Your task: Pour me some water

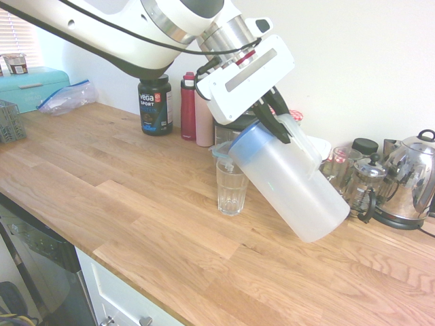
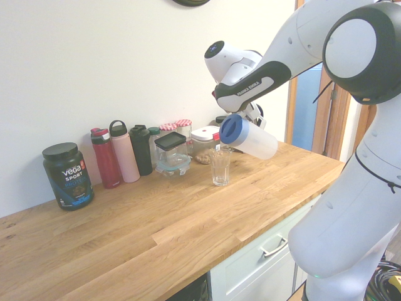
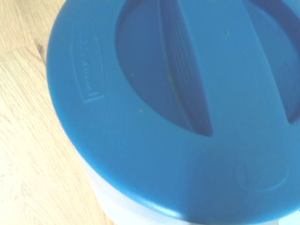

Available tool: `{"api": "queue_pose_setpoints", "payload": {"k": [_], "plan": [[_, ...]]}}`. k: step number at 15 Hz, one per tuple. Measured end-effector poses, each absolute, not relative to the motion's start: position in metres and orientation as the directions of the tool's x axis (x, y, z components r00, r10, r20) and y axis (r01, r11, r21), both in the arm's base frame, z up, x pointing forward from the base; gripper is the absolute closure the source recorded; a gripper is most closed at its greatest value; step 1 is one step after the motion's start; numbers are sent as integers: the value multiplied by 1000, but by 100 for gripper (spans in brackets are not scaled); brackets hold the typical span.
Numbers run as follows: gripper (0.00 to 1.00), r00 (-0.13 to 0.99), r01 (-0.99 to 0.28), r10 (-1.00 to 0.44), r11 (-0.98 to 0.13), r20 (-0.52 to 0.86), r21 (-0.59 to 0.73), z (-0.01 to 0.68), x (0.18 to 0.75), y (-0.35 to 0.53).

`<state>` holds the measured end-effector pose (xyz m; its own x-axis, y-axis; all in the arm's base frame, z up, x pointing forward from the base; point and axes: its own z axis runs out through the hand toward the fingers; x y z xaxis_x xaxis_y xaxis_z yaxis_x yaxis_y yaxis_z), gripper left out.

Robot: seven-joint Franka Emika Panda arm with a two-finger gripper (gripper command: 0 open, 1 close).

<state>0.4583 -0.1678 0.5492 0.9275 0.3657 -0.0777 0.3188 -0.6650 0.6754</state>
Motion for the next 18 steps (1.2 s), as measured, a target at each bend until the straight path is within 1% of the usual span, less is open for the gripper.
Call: {"api": "queue_pose_setpoints", "payload": {"k": [2, 4, 8, 10, 12, 14, 18], "plan": [[100, 931, 289, 363, -693, -27, 660, 562, 456, -162], [100, 934, 244, 354, -745, 57, 620, 591, 454, -156], [100, 913, 179, 333, -845, 235, 504, 694, 440, -151], [100, 905, 145, 292, -897, 310, 418, 725, 434, -141], [100, 913, 104, 211, -949, 350, 299, 724, 440, -102], [100, 927, 68, 128, -982, 353, 177, 715, 449, -46], [100, 942, -50, -62, -998, 329, -44, 704, 456, 32]]}}
